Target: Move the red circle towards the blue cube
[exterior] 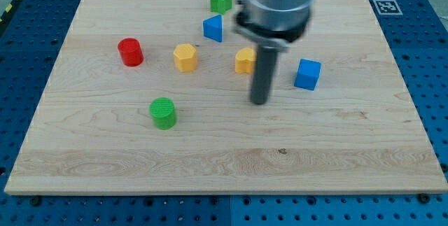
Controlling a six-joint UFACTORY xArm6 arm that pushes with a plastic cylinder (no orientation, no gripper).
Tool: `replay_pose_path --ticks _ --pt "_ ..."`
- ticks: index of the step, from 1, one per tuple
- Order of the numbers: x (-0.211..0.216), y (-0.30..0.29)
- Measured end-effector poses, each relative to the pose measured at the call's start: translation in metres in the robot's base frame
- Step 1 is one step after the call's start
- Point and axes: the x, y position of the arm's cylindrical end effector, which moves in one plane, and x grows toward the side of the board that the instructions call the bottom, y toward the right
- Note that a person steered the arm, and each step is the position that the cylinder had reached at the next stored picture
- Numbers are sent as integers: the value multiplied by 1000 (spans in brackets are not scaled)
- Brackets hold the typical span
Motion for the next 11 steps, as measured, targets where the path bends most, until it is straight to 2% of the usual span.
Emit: replay_pose_path --ticks 3,4,5,7,10,11 --pt "-48 -222" --pt "-116 -259" --pt "-129 -260" --pt "-123 -218" --pt "-69 -182" --pt "-69 -165"
